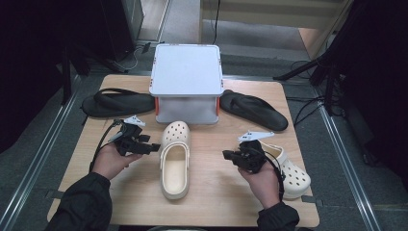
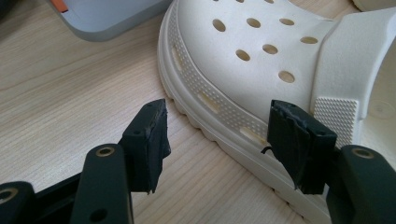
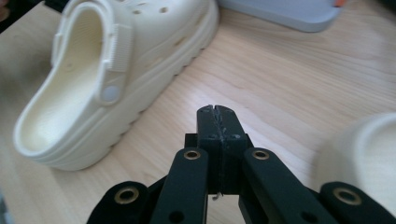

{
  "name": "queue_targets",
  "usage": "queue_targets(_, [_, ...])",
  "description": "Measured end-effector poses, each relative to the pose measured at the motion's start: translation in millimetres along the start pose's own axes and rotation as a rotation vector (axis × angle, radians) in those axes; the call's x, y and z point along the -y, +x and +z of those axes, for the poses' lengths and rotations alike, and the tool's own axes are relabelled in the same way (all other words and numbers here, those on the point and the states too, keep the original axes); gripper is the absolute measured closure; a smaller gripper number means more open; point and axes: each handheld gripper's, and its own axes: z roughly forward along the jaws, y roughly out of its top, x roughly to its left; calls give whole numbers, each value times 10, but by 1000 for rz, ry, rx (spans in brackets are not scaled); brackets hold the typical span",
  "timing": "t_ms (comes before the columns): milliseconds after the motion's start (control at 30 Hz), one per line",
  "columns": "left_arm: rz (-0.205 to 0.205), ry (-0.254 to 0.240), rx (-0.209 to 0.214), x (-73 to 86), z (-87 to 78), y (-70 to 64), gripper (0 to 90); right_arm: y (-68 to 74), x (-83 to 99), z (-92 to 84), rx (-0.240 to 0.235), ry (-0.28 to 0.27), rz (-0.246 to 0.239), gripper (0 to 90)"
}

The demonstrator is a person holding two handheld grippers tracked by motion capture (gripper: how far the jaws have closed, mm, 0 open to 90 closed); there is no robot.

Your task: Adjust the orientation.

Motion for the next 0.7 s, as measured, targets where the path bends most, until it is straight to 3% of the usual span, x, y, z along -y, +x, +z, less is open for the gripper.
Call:
queue_targets(67, [-2,1,5,1,5,-4,388,-98,10,-31,14,-1,25,900])
queue_targets(200, [3,1,2,1,7,-6,387,-322,35,-71,67,4,63,812])
queue_targets(367, [3,0,3,2,4,-1,388,-371,29,-131,103,11,54,780])
queue_targets(467, [0,-1,5,4,4,-1,388,-380,39,-234,105,-2,65,773])
queue_targets(700, [5,1,4,3,5,-12,388,-426,140,-439,145,23,50,716])
